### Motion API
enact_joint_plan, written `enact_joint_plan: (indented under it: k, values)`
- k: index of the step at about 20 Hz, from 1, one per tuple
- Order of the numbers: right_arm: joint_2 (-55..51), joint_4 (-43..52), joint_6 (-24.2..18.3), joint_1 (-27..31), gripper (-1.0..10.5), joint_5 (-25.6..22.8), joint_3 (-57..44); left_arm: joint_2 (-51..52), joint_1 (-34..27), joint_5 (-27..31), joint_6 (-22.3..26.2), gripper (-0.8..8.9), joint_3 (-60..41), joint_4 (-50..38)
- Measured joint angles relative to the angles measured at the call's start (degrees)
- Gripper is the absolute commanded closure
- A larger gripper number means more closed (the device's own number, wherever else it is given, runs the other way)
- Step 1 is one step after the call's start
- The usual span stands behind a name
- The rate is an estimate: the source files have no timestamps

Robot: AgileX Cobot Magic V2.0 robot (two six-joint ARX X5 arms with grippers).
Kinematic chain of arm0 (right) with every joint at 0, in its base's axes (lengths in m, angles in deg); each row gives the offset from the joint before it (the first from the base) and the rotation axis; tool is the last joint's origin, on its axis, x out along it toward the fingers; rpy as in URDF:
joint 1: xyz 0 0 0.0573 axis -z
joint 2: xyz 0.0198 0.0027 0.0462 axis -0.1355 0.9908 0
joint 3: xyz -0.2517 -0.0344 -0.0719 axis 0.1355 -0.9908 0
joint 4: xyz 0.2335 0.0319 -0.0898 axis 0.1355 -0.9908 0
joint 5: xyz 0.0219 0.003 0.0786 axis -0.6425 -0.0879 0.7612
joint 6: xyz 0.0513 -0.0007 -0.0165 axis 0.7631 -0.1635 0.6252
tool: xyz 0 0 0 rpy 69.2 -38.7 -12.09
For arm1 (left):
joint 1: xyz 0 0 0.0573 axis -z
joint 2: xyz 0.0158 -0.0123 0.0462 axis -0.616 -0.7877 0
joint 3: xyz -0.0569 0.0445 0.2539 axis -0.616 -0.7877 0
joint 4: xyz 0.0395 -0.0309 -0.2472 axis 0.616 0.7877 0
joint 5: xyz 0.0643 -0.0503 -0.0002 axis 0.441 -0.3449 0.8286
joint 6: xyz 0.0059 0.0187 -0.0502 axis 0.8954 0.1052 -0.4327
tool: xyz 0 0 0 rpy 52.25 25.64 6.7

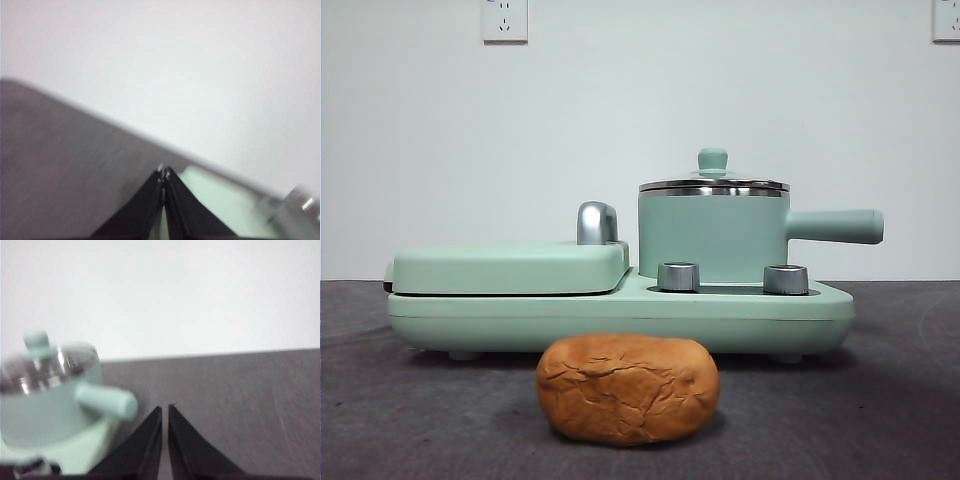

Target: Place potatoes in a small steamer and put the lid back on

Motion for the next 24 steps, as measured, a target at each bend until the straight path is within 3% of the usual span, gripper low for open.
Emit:
enact_joint_plan:
  k: [8,12,17,24]
  values:
    - [0.00,13.07,8.37,0.00,9.3,1.46,0.98,0.02,0.00,-1.51,-4.92,8.06,0.20,-15.74]
    - [0.00,7.50,11.58,0.00,9.3,4.11,6.29,-0.15,0.00,-3.32,-8.68,8.04,3.98,-8.28]
    - [2.29,-7.50,14.36,0.00,9.3,6.86,16.76,-3.80,0.00,-6.01,-9.68,8.04,15.91,5.79]
    - [9.40,-14.84,14.64,0.00,9.3,13.92,25.44,-15.02,0.00,-10.93,-4.52,8.04,30.60,21.55]
